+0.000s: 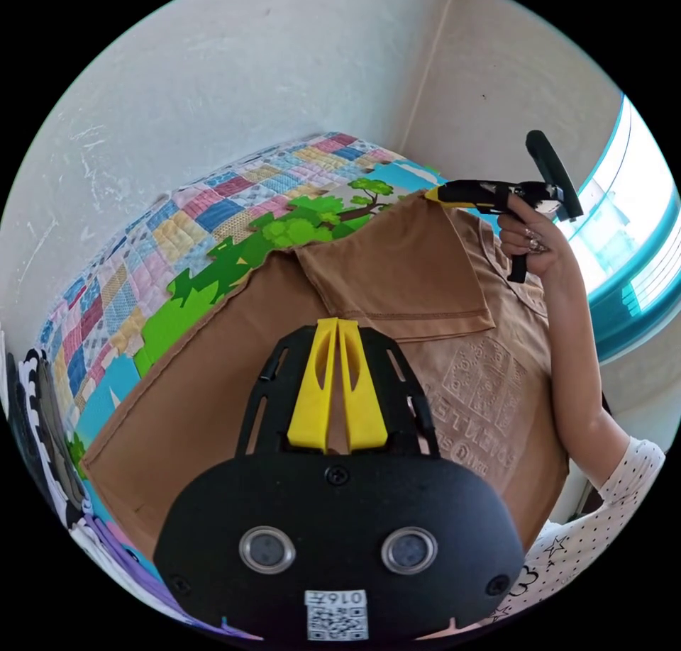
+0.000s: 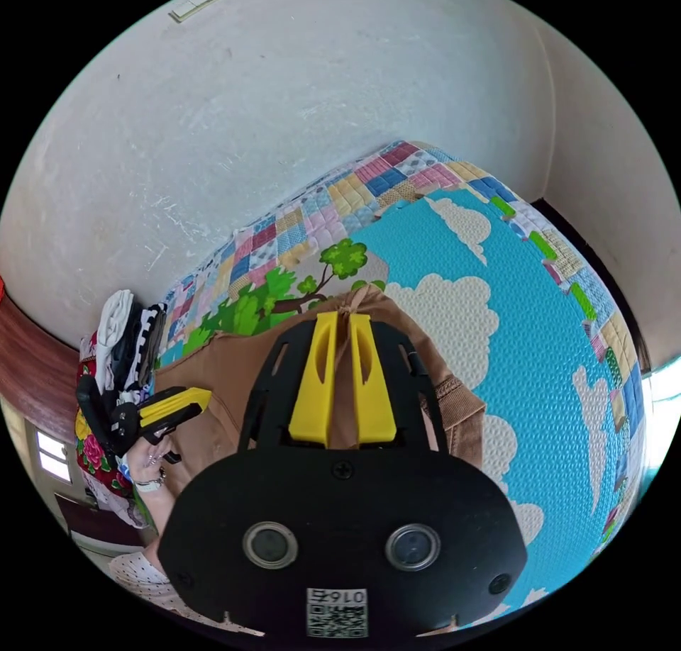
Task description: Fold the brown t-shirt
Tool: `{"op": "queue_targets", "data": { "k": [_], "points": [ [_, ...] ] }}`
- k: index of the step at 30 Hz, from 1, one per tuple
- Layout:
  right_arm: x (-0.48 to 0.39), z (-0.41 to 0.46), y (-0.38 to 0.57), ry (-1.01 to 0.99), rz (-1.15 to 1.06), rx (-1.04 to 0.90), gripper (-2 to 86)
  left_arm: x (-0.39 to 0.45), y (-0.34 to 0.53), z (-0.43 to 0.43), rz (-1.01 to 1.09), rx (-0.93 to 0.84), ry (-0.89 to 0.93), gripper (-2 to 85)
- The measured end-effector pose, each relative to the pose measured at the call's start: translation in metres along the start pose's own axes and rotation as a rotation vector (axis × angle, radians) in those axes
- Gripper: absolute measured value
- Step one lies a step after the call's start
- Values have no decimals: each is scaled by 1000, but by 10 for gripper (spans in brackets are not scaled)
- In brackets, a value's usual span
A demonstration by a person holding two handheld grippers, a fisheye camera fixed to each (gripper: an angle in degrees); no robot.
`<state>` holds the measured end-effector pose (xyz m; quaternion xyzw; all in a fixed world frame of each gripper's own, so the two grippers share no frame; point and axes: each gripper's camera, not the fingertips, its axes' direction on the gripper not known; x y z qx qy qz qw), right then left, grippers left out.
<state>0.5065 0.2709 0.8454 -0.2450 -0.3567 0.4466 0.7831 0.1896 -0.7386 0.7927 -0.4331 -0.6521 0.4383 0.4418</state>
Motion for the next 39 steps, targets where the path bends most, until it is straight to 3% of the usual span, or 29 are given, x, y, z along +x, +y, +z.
{"op": "queue_targets", "data": {
  "k": [12,20,25,30,34,39],
  "points": [
    [-14,16,-28,-44,-8,113,26,16,-13,-9,-5,16,1,-10],
    [-24,0,-46,-46,-14,69,93,36,-25,-29,20,30,-1,-10],
    [-55,-11,-58,1,-94,-6,34,51,-34,-33,56,17,5,-10],
    [-80,14,-71,77,-132,-106,25,69,-41,-38,111,-26,-68,-10],
    [-93,22,-80,182,-118,-138,1,74,-47,-46,68,-98,-241,-9],
    [-118,-7,-88,184,-137,-102,-3,96,-55,-63,138,13,-55,-4]
  ]
}}
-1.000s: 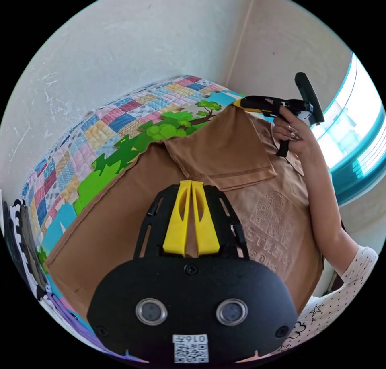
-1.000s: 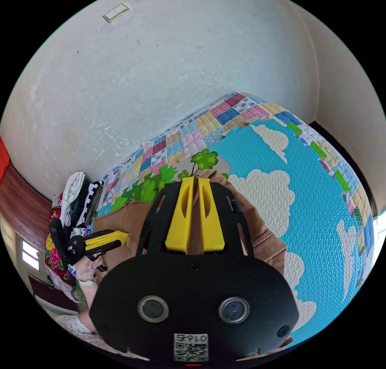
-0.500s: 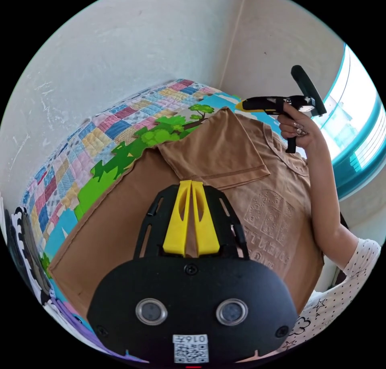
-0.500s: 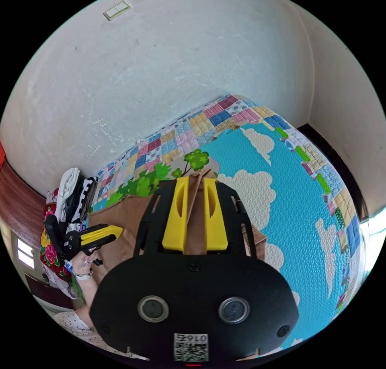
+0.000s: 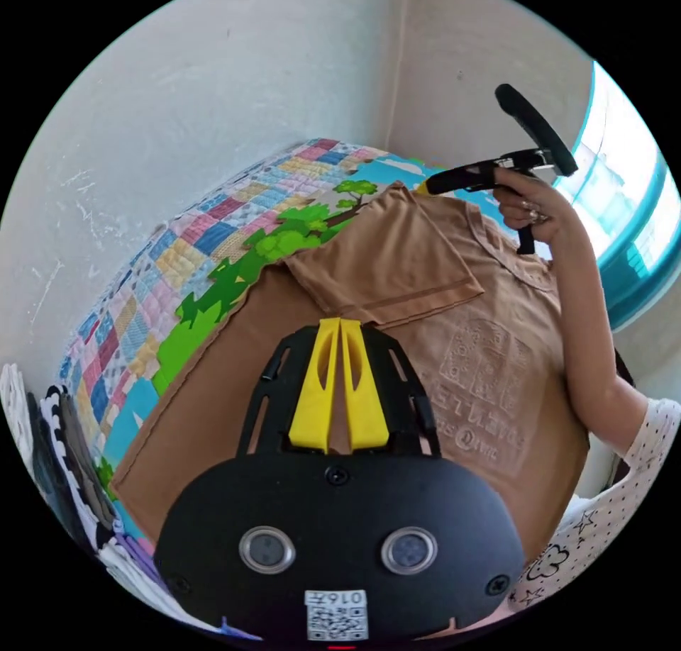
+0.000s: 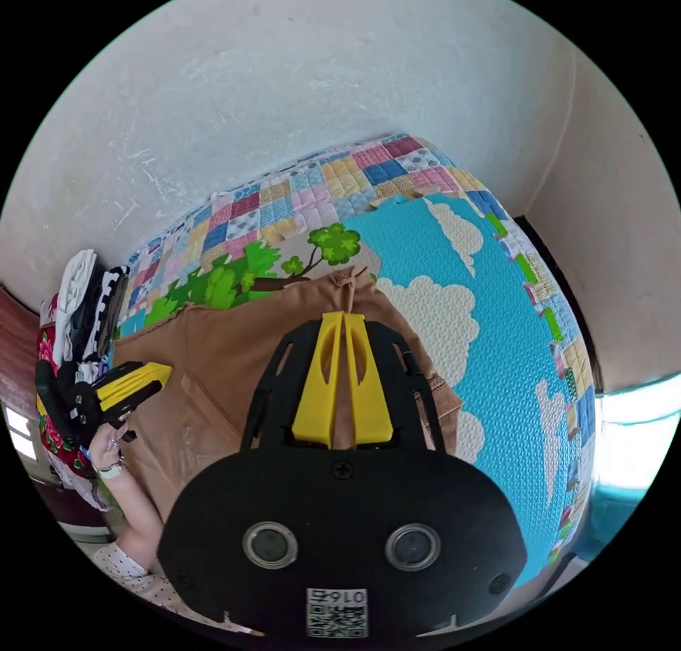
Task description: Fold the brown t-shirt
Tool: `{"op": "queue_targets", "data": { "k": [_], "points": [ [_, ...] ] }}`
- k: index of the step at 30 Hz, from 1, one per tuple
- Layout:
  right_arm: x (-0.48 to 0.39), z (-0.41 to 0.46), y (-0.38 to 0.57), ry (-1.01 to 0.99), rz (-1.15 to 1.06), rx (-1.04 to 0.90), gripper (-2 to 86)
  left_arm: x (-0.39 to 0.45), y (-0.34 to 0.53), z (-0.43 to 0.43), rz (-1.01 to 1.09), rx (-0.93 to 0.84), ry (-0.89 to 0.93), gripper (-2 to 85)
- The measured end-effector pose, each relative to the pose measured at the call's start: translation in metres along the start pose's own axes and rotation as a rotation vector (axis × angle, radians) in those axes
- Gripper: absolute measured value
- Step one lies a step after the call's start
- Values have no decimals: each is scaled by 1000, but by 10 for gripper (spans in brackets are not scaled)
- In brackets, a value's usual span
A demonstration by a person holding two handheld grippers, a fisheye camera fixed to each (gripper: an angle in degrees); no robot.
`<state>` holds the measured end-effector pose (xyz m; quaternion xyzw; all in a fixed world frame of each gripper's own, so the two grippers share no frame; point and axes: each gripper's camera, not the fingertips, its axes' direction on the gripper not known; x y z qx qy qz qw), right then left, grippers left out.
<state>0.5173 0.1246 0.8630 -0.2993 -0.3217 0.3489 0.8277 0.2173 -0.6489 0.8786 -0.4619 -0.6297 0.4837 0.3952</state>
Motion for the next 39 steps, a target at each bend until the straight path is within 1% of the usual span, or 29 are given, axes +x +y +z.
{"op": "queue_targets", "data": {
  "k": [1,5,7,11,16,21,25,28,32,36,39],
  "points": [
    [-8,-10,-1,-7,-23,13,-3,10,-4,-1,44,4,0,3],
    [-35,-38,-5,22,-89,51,-2,46,-15,-3,150,-34,-221,35],
    [-52,-51,-8,33,-131,63,-1,60,-19,-2,211,-60,-244,45],
    [-77,-60,-15,21,-217,45,-1,77,-27,-1,252,-74,-283,57],
    [-104,-44,-34,39,-300,-79,-1,89,-34,-6,299,-88,-275,69],
    [-116,-36,-50,27,-321,-137,-1,95,-38,-11,308,-59,-269,72],
    [-123,-30,-65,8,-316,-176,-2,94,-41,-8,297,-64,-244,64],
    [-128,-25,-74,12,-307,-212,-3,93,-42,-8,276,-67,-280,39],
    [-134,-28,-84,5,-298,-221,-4,94,-41,-8,289,-74,-322,-2],
    [-142,-33,-93,-16,-295,-218,-4,94,-37,-13,316,-65,-319,-7],
    [-148,-37,-99,-37,-289,-215,-4,90,-34,-11,323,-91,-280,-8]
  ]
}}
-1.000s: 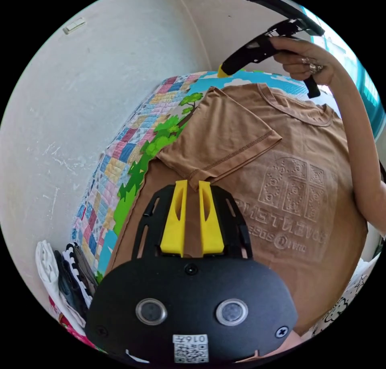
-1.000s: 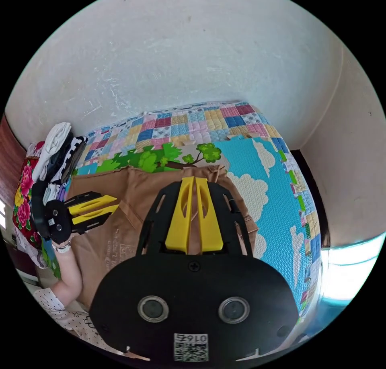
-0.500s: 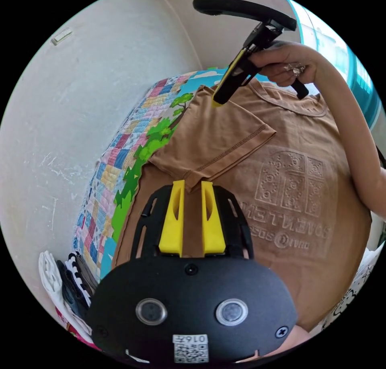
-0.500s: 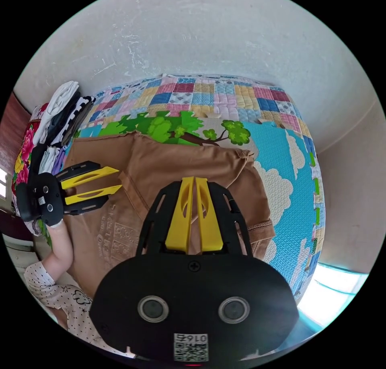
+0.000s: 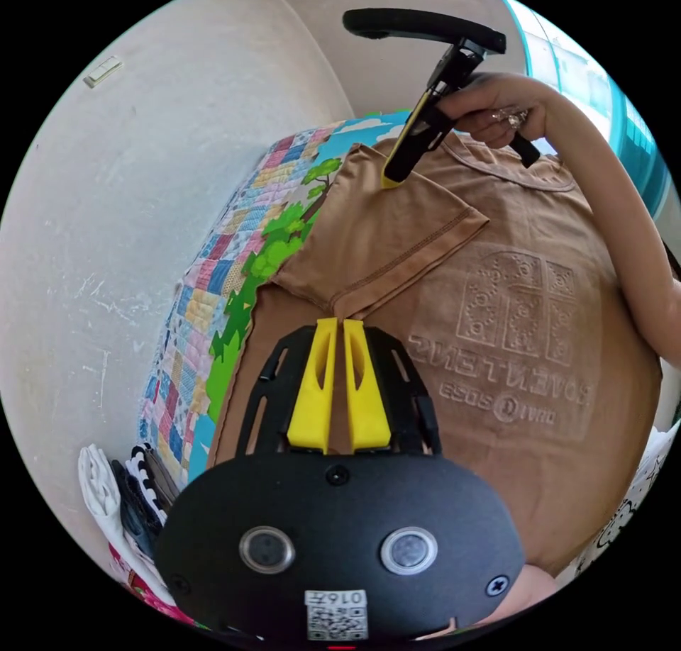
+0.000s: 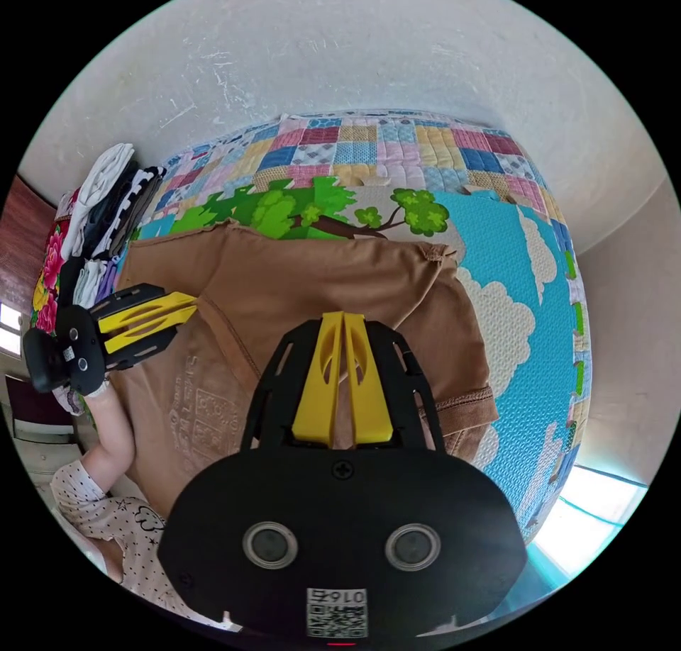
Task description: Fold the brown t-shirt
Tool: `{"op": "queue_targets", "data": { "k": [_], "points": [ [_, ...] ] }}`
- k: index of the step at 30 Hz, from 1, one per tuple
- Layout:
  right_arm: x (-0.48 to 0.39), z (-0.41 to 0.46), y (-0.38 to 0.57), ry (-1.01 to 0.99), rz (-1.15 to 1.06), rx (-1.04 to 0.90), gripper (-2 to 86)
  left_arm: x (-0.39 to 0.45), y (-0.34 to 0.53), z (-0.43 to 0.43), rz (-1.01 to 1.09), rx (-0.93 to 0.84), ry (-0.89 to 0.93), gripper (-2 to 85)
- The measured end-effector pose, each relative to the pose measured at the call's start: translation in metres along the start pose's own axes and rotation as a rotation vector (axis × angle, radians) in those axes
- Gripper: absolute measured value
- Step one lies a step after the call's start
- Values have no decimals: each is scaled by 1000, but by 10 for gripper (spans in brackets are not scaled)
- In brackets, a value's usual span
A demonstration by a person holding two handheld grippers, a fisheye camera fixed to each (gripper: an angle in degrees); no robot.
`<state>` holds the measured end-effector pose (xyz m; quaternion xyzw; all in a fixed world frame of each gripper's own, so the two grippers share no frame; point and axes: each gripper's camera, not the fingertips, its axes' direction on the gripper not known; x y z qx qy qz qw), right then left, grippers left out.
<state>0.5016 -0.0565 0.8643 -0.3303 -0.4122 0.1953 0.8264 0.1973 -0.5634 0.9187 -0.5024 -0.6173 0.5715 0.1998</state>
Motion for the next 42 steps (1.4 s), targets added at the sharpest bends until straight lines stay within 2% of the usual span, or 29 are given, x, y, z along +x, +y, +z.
{"op": "queue_targets", "data": {
  "k": [5,8,11,13,19,21,25,27,32,37,42],
  "points": [
    [-8,-8,-10,-30,8,0,-4,-5,10,5,-3,-17,-20,-3],
    [-25,-24,-14,22,-3,18,-4,-14,18,2,-49,-8,-15,0],
    [-56,-39,-15,12,-123,14,-5,-21,25,1,-98,22,13,-2],
    [-90,-41,-13,1,-287,-32,-5,-21,29,2,-102,23,21,-3],
    [-152,-23,-11,68,-499,-214,-4,-34,50,16,-168,-134,-41,-8],
    [-163,-18,-7,102,-527,-264,-4,-45,62,19,-237,-106,-26,-9],
    [-184,-24,0,157,-531,-268,-4,-53,81,12,-275,137,208,-10],
    [-195,-33,5,169,-539,-237,-5,-47,84,12,-255,200,250,-10],
    [-227,-34,24,216,-615,-224,-4,-23,93,34,-195,60,58,-10],
    [-242,-9,43,203,-637,-328,-5,-24,116,38,-194,58,127,-10],
    [-242,-7,73,166,-604,-321,-5,-29,146,36,-205,60,178,-9]
  ]
}}
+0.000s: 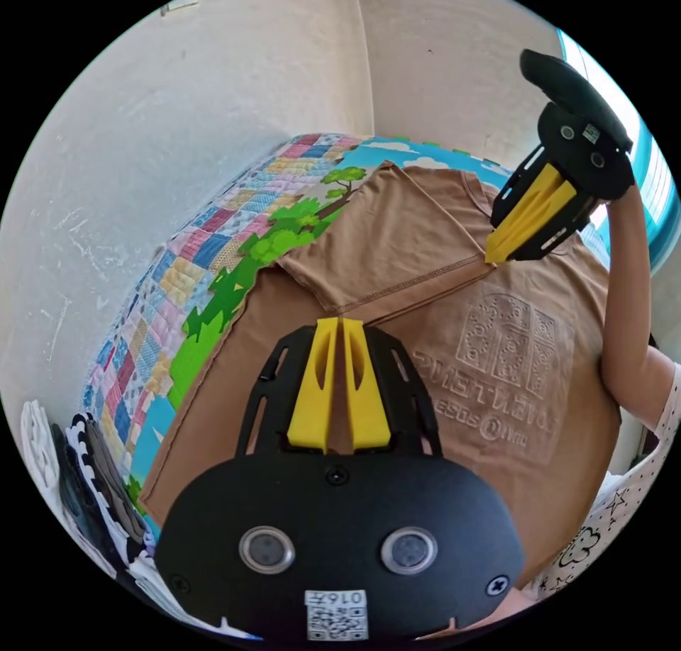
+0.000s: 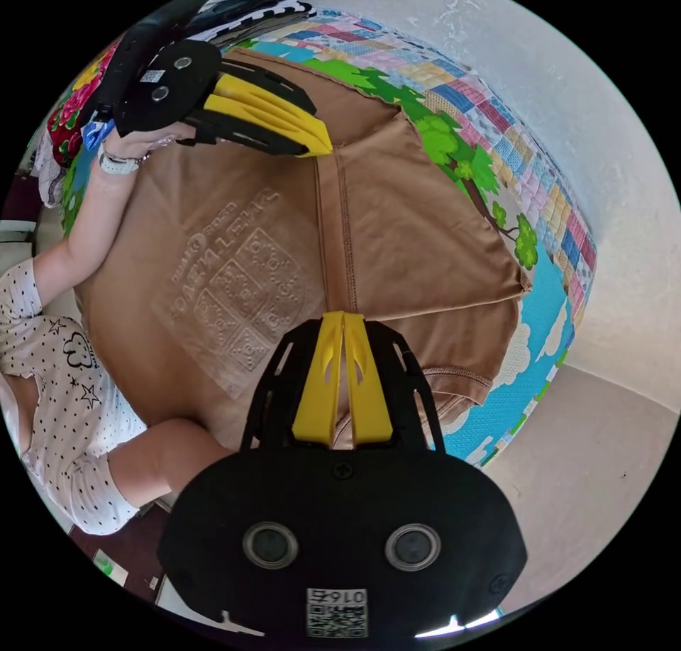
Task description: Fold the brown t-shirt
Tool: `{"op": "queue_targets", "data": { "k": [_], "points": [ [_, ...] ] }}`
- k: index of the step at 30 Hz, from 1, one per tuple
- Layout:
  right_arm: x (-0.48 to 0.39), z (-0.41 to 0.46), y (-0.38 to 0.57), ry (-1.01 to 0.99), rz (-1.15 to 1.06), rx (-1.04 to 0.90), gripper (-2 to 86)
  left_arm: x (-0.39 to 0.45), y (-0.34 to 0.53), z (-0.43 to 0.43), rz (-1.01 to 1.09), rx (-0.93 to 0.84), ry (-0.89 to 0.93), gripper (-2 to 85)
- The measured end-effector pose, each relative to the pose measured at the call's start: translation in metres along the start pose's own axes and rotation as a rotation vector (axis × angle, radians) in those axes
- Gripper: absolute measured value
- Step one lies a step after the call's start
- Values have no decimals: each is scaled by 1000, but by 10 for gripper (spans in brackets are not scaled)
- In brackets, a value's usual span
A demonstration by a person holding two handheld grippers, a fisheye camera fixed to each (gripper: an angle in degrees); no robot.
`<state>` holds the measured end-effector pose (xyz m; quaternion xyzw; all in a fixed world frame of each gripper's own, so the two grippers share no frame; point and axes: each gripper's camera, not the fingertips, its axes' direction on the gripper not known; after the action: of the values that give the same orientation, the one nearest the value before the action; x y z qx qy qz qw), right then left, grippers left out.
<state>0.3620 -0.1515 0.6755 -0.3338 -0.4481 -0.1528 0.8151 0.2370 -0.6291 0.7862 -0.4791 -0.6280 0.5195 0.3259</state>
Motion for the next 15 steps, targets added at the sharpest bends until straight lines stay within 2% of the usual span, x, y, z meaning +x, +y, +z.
{"op": "queue_targets", "data": {
  "k": [4,7,9,11,15],
  "points": [
    [-33,8,19,50,-20,12,-5,-4,22,-12,-70,31,1,-10],
    [-61,13,31,76,-44,44,-5,11,33,-18,-19,72,68,-10],
    [-75,23,37,80,-54,31,-4,25,38,-13,18,41,55,-10],
    [-87,41,45,87,-52,-15,-4,39,46,-2,44,-60,-35,-10],
    [-112,71,80,66,-19,-34,-4,48,67,-6,34,-53,-17,-10]
  ]
}}
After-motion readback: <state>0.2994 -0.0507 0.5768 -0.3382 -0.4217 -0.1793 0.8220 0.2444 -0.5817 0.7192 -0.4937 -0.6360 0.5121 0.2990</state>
